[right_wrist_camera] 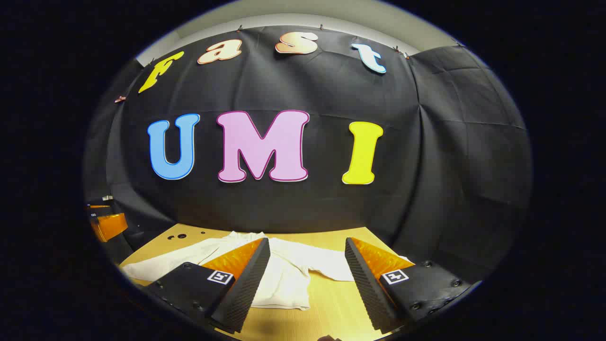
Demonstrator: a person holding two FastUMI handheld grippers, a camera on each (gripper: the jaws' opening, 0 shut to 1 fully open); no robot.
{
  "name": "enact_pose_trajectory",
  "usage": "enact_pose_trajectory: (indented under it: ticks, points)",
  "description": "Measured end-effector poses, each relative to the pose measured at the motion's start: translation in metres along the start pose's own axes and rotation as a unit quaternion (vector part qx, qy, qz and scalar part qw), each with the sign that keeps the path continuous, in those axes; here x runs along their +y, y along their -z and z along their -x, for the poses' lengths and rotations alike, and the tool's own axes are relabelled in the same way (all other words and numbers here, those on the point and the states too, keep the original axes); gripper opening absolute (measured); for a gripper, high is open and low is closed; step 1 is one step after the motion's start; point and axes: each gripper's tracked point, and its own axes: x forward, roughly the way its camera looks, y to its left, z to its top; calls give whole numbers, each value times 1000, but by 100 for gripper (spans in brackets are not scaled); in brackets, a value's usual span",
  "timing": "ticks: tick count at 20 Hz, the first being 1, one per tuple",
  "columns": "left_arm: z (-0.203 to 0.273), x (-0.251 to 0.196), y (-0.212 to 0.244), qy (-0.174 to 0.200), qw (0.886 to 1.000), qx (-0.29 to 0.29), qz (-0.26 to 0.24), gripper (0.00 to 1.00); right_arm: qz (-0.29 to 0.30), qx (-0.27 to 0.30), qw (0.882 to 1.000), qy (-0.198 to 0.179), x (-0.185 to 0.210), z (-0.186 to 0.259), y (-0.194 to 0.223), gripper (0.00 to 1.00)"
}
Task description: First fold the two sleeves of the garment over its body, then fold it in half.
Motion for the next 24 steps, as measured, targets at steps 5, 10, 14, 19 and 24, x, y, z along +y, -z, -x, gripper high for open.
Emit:
enact_pose_trajectory:
  ticks: [5,10,14,19,24]
  points:
    - [0,9,2,-9,1000,4,0,97,2,2,1000,8,-16,-3,0,97]
    - [2,7,2,-12,1000,4,-3,97,8,14,1000,10,-28,2,15,97]
    - [3,1,6,-9,1000,6,-5,97,6,20,1000,22,-42,4,21,97]
    - [7,-12,12,-4,1000,12,-7,97,5,27,999,40,-67,0,29,97]
    - [8,-22,14,2,1000,16,-11,97,9,34,997,66,-98,-10,34,97]
